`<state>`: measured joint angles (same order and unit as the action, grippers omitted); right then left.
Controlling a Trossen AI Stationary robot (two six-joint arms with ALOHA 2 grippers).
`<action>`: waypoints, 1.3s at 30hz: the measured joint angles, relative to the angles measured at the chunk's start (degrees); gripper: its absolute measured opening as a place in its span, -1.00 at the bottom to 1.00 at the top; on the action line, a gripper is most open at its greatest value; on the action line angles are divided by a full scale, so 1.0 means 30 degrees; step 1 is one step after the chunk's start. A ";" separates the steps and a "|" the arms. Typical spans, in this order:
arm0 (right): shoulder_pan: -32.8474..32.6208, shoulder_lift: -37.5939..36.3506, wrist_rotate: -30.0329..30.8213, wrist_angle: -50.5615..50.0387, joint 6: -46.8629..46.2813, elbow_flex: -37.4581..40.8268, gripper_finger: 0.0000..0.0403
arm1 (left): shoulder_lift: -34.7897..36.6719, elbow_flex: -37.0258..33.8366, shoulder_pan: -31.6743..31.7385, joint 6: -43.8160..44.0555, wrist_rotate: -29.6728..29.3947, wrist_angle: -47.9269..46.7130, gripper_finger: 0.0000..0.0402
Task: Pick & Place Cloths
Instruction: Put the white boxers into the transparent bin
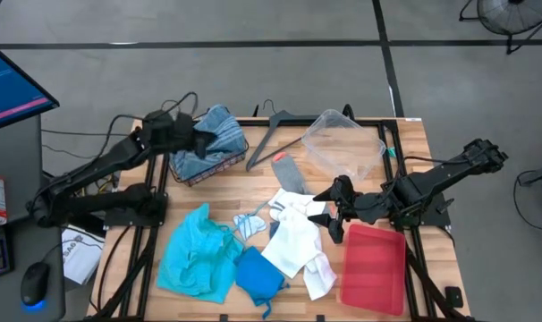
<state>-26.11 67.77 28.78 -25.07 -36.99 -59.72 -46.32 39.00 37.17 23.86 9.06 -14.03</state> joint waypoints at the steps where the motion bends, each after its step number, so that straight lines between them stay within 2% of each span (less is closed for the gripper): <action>1: 0.0000 0.0000 -0.0003 0.0001 -0.0018 0.0000 0.53 | 0.0049 0.0000 -0.0466 -0.0368 0.1537 0.0590 -0.58; 4: 0.0000 0.0000 -0.0034 -0.0331 -0.0038 0.0000 0.53 | 0.0077 0.0007 -0.2761 -0.0917 0.4950 0.2269 -0.59; 8: 0.0206 0.0575 -0.0095 -0.1900 -0.0965 0.0000 0.53 | 0.0142 0.0007 -0.6639 -0.0940 0.5563 0.4481 -0.57; 12: 0.0690 0.2102 -0.0876 -0.3098 -0.2333 0.0013 0.53 | 0.0487 0.0029 -1.0015 -0.0299 0.4091 0.7598 -0.54; 15: 0.1181 0.3511 -0.2214 -0.3004 -0.2770 0.0015 0.53 | 0.1090 0.0032 -1.2154 -0.0462 0.1689 0.9577 -0.56; 18: 0.1646 0.4975 -0.3589 -0.3018 -0.3449 0.0015 0.53 | 0.1880 0.0036 -1.3654 -0.1306 -0.0594 0.9923 -0.59; 24: 0.2182 0.7634 -0.4795 -0.3086 -0.3862 0.0000 0.53 | 0.2863 0.0036 -1.5008 -0.1735 -0.3011 1.0034 -0.62; 35: 0.2139 1.1281 -0.5220 -0.3514 -0.4699 -0.0200 0.52 | 0.3144 0.0029 -1.5184 -0.1671 -0.3089 0.9970 -0.62; 37: 0.2001 1.1827 -0.5220 -0.4098 -0.4501 -0.0462 0.46 | 0.3144 0.0029 -1.5184 -0.1671 -0.3089 0.9968 -0.62; 39: 0.1874 1.2248 -0.5212 -0.4395 -0.4136 -0.1024 0.31 | 0.3144 0.0029 -1.5177 -0.1664 -0.3095 0.9984 -0.62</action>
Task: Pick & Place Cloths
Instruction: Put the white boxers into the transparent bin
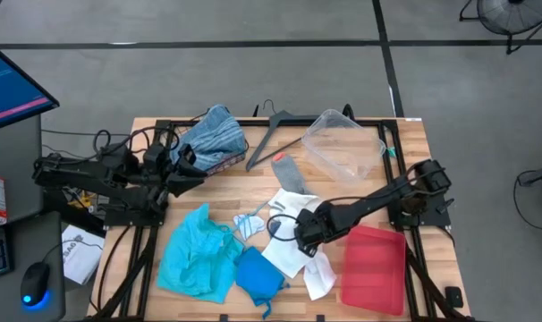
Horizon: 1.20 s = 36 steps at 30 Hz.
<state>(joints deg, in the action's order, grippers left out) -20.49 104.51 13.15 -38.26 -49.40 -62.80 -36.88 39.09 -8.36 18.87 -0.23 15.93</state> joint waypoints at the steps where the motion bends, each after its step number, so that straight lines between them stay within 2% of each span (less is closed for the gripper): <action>1: -0.0071 0.0139 0.0036 -0.0219 0.0135 -0.0226 0.19 | 0.0000 0.0000 0.0000 0.0001 0.0006 -0.0016 -0.62; 3: -0.0173 0.0370 0.0036 -0.0672 0.0570 -0.0597 -0.11 | 0.0000 0.0000 0.0000 0.0001 0.0003 -0.0001 -0.62; 6: -0.0147 0.0522 -0.0088 -0.0913 0.1118 -0.1104 -0.71 | 0.0000 0.0000 0.0000 0.0001 -0.0001 -0.0009 -0.62; 7: -0.0147 0.0467 -0.0168 -0.1061 0.1156 -0.1206 -0.85 | 0.0000 0.0000 0.0007 0.0001 -0.0001 -0.0009 -0.62; 8: -0.0147 0.0428 -0.0219 -0.1073 0.1155 -0.1342 -0.91 | 0.0000 0.0000 0.0007 0.0001 0.0001 -0.0009 -0.62; 16: -0.0127 -0.2135 0.0312 -0.2601 0.1090 -0.2354 -0.96 | 0.0000 -0.0007 0.0007 0.0001 -0.0001 -0.0009 -0.62; 25: 0.0184 -0.6323 0.2861 -0.5325 0.0726 -0.3348 -0.99 | 0.0007 -0.0015 0.0007 0.0001 -0.0001 -0.0008 -0.62; 31: 0.2485 -0.9276 0.5733 -0.8383 0.1266 -0.4959 -0.99 | 0.0007 -0.0015 0.0007 0.0001 -0.0001 -0.0001 -0.62; 36: 0.5746 -1.1350 0.7996 -0.9092 0.3358 -0.6202 -1.00 | 0.0007 -0.0015 0.0007 0.0001 -0.0001 -0.0009 -0.62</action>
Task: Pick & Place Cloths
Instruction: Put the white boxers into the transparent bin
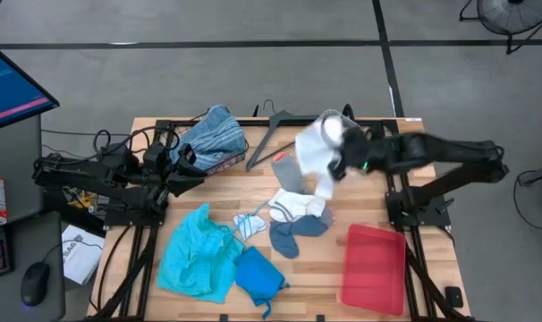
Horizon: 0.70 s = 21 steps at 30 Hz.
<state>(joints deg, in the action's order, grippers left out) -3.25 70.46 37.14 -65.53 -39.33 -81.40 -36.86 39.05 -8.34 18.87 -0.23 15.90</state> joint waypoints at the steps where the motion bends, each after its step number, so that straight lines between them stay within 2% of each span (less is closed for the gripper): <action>1: 0.0749 -0.0335 0.0386 -0.0003 0.0645 -0.0071 -1.00 | 0.0000 0.0000 0.0000 0.0000 0.0001 0.0000 -0.62; 5: 0.3667 -0.1226 0.1575 -0.0036 0.2580 -0.0227 -1.00 | 0.0000 0.0000 0.0000 0.0000 0.0002 0.0000 -0.62; 11: 0.6758 -0.1603 0.1941 -0.0029 0.5457 -0.0227 -1.00 | 0.0000 0.0000 0.0000 0.0000 0.0000 0.0000 -0.62; 14: 0.7338 -0.1475 0.1878 -0.0371 0.6111 -0.0227 -1.00 | 0.0000 -0.0006 0.0000 0.0000 0.0000 -0.0015 -0.62; 21: 0.7164 0.0352 0.1334 -0.2872 0.6117 -0.0213 -1.00 | 0.0000 -0.0015 0.0000 -0.0146 0.0007 -0.0160 -0.62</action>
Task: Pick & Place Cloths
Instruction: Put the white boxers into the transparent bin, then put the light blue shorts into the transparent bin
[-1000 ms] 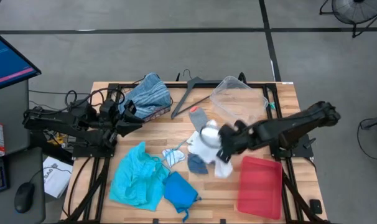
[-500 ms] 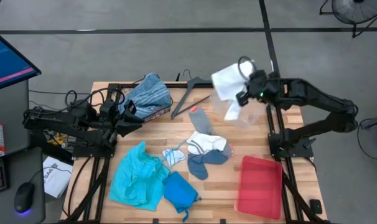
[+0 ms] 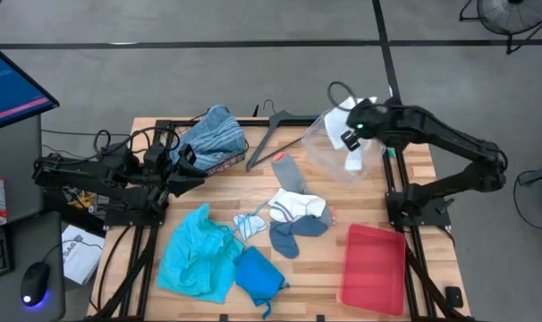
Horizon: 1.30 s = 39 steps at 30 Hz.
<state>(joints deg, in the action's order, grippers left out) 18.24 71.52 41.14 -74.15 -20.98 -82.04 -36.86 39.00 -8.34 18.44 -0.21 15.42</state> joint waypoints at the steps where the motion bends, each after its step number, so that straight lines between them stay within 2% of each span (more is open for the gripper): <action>1: -0.0128 0.0365 -0.0178 -0.0208 -0.0006 0.0006 -1.00 | 0.0000 0.0000 0.0000 0.0006 -0.0007 -0.0007 -0.62; 6: -0.0909 0.1916 -0.0384 -0.0798 -0.0006 0.0007 -1.00 | 0.0005 0.0000 0.0000 0.0424 0.0000 -0.0613 -0.62; 11: -0.1249 0.3031 -0.1287 -0.0983 0.0001 0.0007 -0.96 | -0.0022 0.0000 0.0000 0.1603 0.0000 -0.4220 -0.62; 16: -0.1342 0.3463 -0.1302 -0.1369 -0.0281 0.0007 -0.84 | -0.0350 -0.0007 -0.0003 0.3753 -0.0003 -0.7474 -0.62; 20: -0.1068 0.3287 -0.2235 -0.1639 -0.0822 0.0010 -0.60 | -0.0379 -0.0007 -0.0198 0.4625 -0.0007 -0.8786 -0.62; 24: -0.0767 0.2730 -0.4516 -0.1718 -0.0816 0.0006 -0.19 | -0.0335 -0.0007 -0.1026 0.5712 -0.0009 -1.0693 -0.62; 27: -0.0857 0.2315 -0.5976 -0.1721 -0.0824 0.0007 0.16 | -0.0521 -0.0007 -0.2337 0.7716 -0.0036 -1.2291 -0.69; 30: -0.1294 0.1928 -0.6534 -0.1713 -0.0945 0.0007 0.44 | -0.1007 -0.0007 -0.4187 0.9428 -0.0014 -1.3254 -0.82; 34: -0.2079 0.1629 -0.6562 -0.1706 -0.1156 0.0007 0.65 | -0.2067 0.0000 -0.6693 1.1766 -0.0007 -1.3294 -0.98; 39: -0.3036 0.1635 -0.6324 -0.1704 -0.1602 0.0007 0.72 | -0.4061 0.0000 -0.9722 1.3669 -0.0085 -1.3351 -1.00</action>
<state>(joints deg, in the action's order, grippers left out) 9.13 76.42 22.17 -79.26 -25.78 -82.02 -49.05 39.00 -37.50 59.44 -0.46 -24.63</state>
